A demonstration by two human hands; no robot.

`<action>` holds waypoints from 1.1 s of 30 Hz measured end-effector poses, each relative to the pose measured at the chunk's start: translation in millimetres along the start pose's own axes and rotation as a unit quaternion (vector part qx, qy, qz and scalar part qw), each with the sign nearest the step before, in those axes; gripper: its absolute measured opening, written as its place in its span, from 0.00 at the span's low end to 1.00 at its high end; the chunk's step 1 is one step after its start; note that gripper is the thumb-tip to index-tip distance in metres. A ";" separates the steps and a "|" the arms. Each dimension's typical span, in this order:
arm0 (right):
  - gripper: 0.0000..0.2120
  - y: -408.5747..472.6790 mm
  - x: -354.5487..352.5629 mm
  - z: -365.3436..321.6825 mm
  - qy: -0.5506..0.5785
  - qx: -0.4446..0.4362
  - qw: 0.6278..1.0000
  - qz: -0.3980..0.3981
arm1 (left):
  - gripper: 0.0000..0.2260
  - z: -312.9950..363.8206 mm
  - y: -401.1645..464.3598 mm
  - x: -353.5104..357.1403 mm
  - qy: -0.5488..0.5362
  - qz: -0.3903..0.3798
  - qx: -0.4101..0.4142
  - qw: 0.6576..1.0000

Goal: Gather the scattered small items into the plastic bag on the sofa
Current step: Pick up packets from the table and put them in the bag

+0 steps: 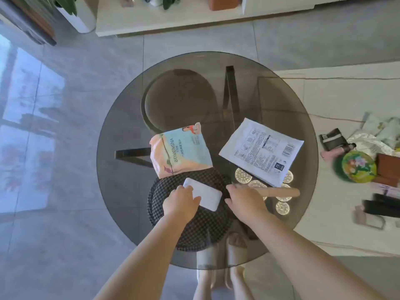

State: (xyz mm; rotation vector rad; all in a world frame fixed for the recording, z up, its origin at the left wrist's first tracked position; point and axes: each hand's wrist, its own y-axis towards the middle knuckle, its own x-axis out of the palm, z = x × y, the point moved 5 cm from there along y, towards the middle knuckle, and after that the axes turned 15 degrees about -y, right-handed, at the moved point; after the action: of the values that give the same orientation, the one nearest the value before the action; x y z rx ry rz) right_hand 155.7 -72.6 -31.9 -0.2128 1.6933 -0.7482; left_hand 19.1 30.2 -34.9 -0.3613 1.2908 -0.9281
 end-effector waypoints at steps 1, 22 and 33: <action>0.13 8.3 6.3 -9.5 -0.004 -0.011 1.000 -0.002 | 0.21 -5.8 5.6 1.1 -0.008 -0.005 -0.008 1.000; 0.21 68.8 43.6 -31.0 0.086 0.130 0.988 0.004 | 0.17 -11.9 86.7 -34.0 -0.085 0.140 0.107 0.981; 0.19 71.3 33.6 24.9 0.236 0.154 0.959 0.016 | 0.43 6.8 157.6 -64.7 0.137 0.145 0.075 0.977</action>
State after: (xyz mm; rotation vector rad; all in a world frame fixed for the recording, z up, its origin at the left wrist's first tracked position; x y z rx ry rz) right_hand 187.5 -43.7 -102.4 0.2301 1.9863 -1.0870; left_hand 86.1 172.5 -100.6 0.0763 1.4669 -0.8369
